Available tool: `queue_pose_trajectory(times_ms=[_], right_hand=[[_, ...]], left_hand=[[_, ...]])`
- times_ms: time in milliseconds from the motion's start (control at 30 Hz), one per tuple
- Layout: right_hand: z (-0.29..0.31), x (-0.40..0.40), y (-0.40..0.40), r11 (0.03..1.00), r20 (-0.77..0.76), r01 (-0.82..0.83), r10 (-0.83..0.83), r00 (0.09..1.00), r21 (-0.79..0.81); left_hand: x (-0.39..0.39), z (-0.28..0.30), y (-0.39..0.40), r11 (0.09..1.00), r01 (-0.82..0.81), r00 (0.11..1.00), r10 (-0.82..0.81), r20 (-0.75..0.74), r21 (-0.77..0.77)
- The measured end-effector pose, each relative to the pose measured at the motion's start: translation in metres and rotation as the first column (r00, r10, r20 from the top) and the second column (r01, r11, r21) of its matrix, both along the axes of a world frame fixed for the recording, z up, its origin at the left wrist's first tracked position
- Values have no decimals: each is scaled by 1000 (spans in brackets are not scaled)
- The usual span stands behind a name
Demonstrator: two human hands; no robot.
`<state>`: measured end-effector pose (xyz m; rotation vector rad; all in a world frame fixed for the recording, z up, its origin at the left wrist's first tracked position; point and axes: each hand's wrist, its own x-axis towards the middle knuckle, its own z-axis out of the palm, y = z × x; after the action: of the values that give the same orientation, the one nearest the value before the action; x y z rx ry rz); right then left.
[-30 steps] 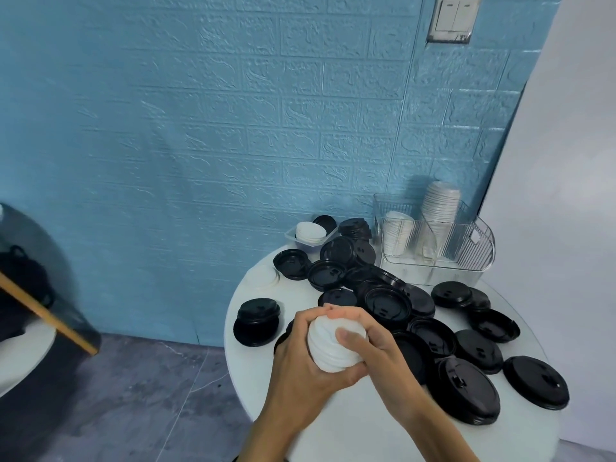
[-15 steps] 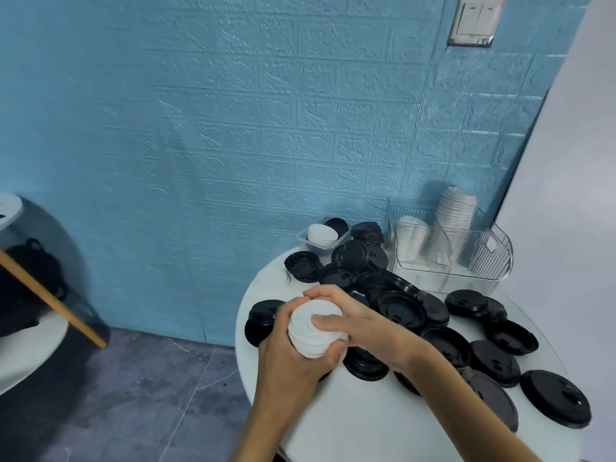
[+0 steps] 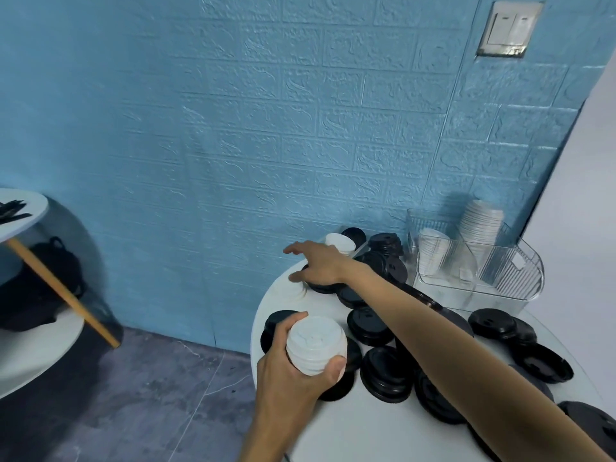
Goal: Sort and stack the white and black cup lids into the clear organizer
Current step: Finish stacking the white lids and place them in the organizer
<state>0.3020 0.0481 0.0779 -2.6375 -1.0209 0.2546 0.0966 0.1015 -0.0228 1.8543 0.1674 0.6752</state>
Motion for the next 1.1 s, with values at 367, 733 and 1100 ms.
queue_pose_trajectory(times_ms=[367,733,1100], right_hand=[[-66,34,43,882,117,17,43,992,-471],[-63,10,15,997,194,-30,44,980,-76],[12,-105,-106,787,-186,140,-33,982,600]], left_hand=[[1,-11,15,1000,-21,1000,21,9,8],[1,-7,17,999,-37,999,37,13,-13],[4,13,-12,999,34,998,-34,49,-1]])
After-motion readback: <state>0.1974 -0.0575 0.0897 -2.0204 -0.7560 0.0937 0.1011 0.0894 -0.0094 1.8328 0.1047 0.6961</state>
